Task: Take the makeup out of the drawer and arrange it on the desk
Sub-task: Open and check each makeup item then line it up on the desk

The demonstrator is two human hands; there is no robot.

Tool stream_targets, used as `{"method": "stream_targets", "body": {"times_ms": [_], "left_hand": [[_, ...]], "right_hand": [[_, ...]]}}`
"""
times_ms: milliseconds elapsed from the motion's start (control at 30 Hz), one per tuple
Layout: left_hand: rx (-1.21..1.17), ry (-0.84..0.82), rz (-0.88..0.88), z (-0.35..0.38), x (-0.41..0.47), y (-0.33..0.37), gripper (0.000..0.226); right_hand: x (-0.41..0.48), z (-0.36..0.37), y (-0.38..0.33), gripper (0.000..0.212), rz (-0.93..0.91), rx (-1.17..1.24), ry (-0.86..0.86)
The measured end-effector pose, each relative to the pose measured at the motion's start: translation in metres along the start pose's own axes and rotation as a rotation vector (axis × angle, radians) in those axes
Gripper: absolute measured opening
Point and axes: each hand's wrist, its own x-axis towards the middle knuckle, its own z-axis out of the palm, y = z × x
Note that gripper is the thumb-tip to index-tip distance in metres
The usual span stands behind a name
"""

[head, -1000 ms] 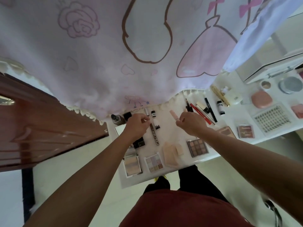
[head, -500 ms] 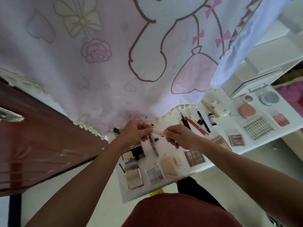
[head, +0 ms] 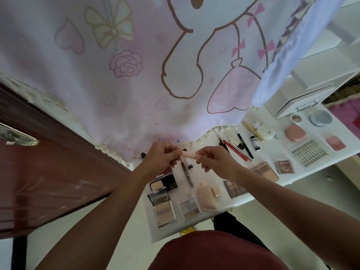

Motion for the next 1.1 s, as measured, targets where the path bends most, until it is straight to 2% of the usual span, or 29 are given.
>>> {"method": "stream_targets", "body": {"times_ms": [100,167,467,600,767,867,967,1100], "left_hand": [[-0.008,0.000,0.007,-0.0018,-0.0014,0.0021,0.010],[-0.011,-0.005,0.006,-0.0022,-0.0015,0.0023,0.009],[-0.010,0.020,0.023,0.0000,-0.0011,0.0047,0.008],[-0.004,0.007,0.029,-0.0009,-0.0014,0.0054,0.009],[-0.011,0.016,0.022,0.0018,0.0000,0.0043,0.008],[-0.017,0.027,0.018,0.0017,0.0018,0.0038,0.009],[-0.001,0.002,0.024,0.0003,0.0018,0.0045,0.009],[-0.012,0.006,0.030,0.0007,0.0022,0.0044,0.008]], "right_hand": [[0.0013,-0.0016,-0.0024,0.033,0.161,0.123,-0.075],[0.0025,-0.0021,-0.0014,0.038,0.188,0.137,-0.101],[0.0021,-0.0028,-0.0038,0.006,0.024,0.041,0.006],[0.0028,-0.0041,-0.0033,0.017,0.153,0.084,-0.092],[0.0015,-0.0031,-0.0012,0.002,-0.003,-0.019,0.026],[0.0026,-0.0026,-0.0030,0.002,0.026,-0.020,0.017],[0.0025,-0.0024,-0.0043,0.021,0.150,0.029,-0.090],[0.0047,-0.0020,-0.0021,0.013,0.024,-0.071,0.010]]}}
